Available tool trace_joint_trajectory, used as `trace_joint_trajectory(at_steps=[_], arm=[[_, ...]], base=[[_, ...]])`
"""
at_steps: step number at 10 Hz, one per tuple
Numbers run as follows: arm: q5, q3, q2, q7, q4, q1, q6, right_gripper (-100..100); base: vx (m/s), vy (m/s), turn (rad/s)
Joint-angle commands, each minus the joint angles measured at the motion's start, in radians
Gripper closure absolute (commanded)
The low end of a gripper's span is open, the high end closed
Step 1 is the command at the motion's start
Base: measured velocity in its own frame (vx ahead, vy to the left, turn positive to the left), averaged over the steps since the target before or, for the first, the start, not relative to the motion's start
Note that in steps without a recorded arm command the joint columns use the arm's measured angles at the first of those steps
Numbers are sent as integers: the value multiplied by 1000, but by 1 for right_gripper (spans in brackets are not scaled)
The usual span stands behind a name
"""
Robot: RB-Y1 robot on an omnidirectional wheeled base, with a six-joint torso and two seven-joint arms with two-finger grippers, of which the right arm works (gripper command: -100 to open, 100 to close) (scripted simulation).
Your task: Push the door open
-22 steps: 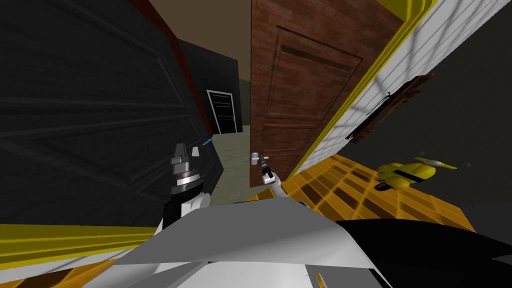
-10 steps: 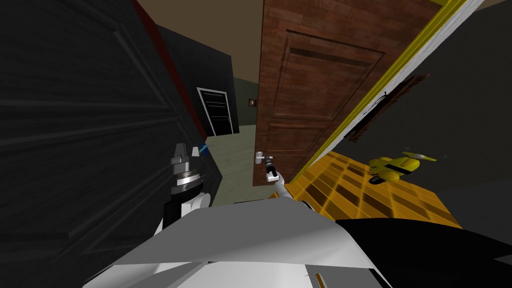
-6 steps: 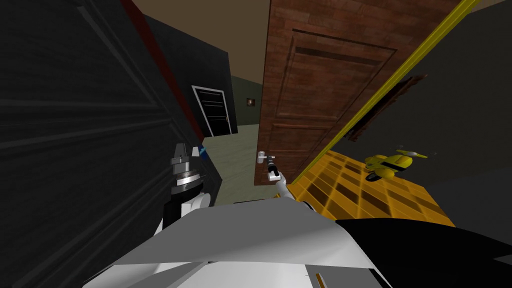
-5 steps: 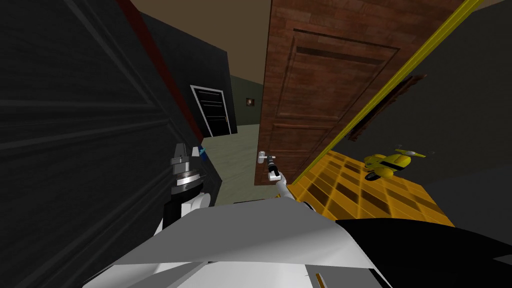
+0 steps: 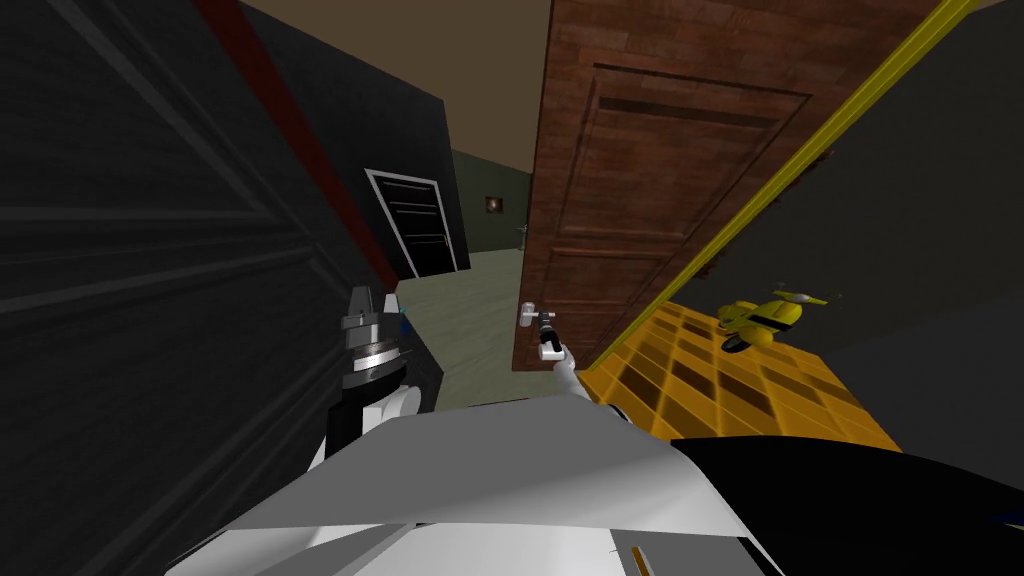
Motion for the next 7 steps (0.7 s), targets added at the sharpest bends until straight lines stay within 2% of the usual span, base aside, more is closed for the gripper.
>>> trace_joint_trajectory(at_steps=[1, 3, 4, 5, 7], arm=[[-2, -21, 6, 7, -1, -7, -3, 100], [-5, -41, 15, 13, 1, -9, -3, 100], [-5, -38, 10, 11, -1, -1, -1, 100], [-5, -55, 10, 23, -3, -4, -2, 100], [-5, -77, 16, 41, -5, -7, -3, 100]], base=[[148, 133, -85], [140, 92, -68], [69, 29, -39], [115, 39, -84], [205, 69, -96]])
